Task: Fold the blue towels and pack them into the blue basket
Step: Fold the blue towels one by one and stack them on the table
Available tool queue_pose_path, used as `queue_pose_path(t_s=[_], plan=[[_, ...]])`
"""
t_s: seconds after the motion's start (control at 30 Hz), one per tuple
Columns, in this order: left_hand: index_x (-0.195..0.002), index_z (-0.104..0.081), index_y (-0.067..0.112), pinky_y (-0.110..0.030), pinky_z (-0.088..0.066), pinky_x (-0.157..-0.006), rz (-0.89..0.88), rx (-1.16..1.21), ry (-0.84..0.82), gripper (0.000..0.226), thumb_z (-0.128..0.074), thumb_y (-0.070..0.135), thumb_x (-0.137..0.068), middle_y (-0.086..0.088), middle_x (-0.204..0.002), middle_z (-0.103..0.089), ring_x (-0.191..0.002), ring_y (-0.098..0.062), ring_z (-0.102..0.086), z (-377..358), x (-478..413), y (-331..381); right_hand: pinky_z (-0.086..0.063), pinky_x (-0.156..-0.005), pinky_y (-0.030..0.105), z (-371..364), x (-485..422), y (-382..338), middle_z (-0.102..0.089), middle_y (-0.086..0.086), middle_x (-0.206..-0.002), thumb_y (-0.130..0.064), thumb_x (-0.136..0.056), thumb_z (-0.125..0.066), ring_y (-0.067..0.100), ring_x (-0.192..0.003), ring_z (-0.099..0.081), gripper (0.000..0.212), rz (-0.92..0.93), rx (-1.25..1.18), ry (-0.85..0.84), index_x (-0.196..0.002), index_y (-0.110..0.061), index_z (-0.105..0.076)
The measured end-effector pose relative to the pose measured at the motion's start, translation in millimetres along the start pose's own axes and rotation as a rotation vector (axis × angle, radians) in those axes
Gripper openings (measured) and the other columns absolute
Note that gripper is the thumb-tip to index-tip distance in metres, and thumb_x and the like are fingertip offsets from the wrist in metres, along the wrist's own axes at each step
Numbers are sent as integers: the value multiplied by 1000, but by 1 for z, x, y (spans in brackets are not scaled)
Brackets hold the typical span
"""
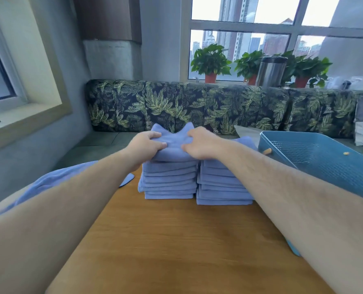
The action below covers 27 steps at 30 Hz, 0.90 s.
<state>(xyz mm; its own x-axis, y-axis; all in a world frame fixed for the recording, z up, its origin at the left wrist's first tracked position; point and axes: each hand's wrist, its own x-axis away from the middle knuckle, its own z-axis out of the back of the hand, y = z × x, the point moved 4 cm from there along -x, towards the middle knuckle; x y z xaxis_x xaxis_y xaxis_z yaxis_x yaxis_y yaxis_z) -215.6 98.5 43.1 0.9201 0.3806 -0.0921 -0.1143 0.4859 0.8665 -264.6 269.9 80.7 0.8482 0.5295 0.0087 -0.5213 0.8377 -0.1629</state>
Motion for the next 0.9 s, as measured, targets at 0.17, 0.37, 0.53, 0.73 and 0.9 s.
queue_pose_path(t_s=[0.17,0.37,0.53,0.73,0.9], plan=[[-111,-71,20,-44,-23,-116,-121,-576,238,34,-45,39,-99,-5,-160,-31,-144,-27,-28,-7,-2,1,-19,-117,48,-15,-15,-1,-20,10,-162,-36,-102,-34,33,-149,-13,52,24,245,60,-147,-13,-42],[-153,-36,12,-39,-16,-121,-365,-818,-115,50,-18,27,-108,-6,-163,-25,-151,-21,-20,-49,5,-4,-16,-120,46,-50,-9,-13,-31,7,-161,-33,-106,-18,27,-149,-24,52,105,314,64,-153,-16,-33],[-148,-46,17,-42,-17,-122,-391,-691,-20,47,-26,25,-106,-3,-160,-33,-150,-19,-25,-38,7,-6,-5,-125,45,-36,6,-21,-29,10,-163,-33,-107,-18,30,-153,-13,53,134,354,219,-153,-11,-33],[-131,-61,24,-41,-33,-113,-434,-618,140,38,-36,22,-103,1,-145,-54,-136,-19,-45,16,66,-7,-14,-121,40,-33,55,-75,-56,8,-141,-26,-106,-31,29,-144,-31,40,299,188,360,-137,-11,-51],[-130,-63,28,-33,-37,-105,-281,-669,191,39,-40,32,-98,6,-140,-57,-132,-16,-49,81,109,-68,-18,-119,40,-76,71,-148,-55,6,-141,-24,-104,-36,31,-141,-31,39,418,75,274,-139,-12,-47]])
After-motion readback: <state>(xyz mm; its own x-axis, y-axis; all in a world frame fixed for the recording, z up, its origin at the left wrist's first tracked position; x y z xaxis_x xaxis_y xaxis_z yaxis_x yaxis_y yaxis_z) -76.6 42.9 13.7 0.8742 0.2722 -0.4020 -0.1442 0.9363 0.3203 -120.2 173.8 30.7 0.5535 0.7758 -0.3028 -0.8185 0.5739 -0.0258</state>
